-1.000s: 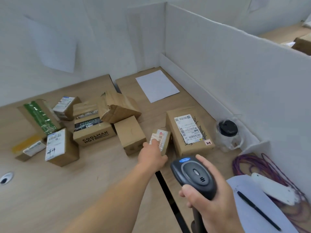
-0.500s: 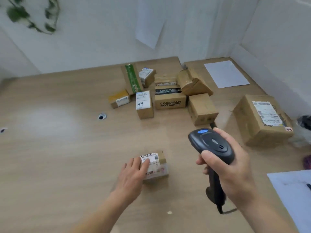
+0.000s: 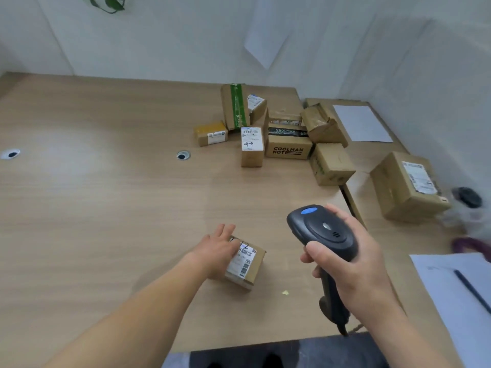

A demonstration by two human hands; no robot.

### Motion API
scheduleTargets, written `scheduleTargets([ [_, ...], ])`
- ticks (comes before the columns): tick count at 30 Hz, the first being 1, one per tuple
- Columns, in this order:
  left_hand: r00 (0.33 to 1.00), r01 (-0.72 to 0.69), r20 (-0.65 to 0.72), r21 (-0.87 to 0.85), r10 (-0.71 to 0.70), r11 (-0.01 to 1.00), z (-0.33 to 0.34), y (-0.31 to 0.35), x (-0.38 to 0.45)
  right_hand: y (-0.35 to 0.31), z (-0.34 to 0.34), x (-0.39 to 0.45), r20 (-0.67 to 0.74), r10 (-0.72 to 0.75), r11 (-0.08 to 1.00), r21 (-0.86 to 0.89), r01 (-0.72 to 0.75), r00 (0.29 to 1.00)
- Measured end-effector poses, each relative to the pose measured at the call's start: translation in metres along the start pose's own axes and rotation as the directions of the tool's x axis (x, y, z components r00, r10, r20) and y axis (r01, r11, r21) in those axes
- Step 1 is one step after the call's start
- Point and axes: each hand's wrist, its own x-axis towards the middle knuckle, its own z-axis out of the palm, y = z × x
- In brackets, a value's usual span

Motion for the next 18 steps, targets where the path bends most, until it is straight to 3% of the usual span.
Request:
scheduleTargets([
  [5,0.999,-0.018,0.051,0.062,0.015,0.998,-0.004,0.008,0.007,-0.001,-0.034,-0.026,-0.047,0.036,0.999,-0.025,-0.037,0.998],
  [8,0.997,0.051,0.066,-0.015,-0.050,0.999,-0.004,0.019,0.007,0.000,-0.050,-0.036,-0.063,0.054,0.998,-0.005,-0.055,0.997],
  [13,0.978,0.196,-0.040,-0.159,-0.205,0.968,0.007,0.045,-0.005,-0.005,-0.064,-0.048,-0.025,0.079,0.996,0.043,-0.078,0.997],
  [18,0.949,0.286,-0.088,-0.179,-0.304,0.942,0.010,0.064,-0.017,0.000,-0.075,-0.055,0.016,0.089,0.994,0.063,-0.089,0.996],
])
